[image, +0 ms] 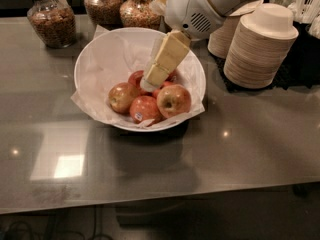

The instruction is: Pick apple from white bowl

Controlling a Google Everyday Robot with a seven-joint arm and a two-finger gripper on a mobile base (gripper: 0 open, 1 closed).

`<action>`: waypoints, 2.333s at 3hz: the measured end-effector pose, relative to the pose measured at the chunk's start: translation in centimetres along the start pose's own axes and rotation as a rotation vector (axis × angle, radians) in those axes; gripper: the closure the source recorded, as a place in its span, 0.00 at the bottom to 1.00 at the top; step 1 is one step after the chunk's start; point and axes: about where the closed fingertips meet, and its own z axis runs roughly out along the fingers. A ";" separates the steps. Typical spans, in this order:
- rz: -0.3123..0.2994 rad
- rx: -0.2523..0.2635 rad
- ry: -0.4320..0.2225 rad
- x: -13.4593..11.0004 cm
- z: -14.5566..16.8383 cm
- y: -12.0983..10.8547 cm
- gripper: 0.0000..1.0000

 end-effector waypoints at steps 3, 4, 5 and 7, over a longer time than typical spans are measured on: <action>0.016 -0.081 0.031 1.2 4.6 0.5 0.00; 0.015 -0.081 0.031 1.2 4.6 0.5 0.00; 0.022 -0.125 0.000 0.8 7.3 1.2 0.00; 0.044 -0.149 -0.008 0.5 10.6 2.4 0.23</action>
Offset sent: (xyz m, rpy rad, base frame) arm 0.0206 0.0258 -0.0429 -0.0463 0.0674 0.0182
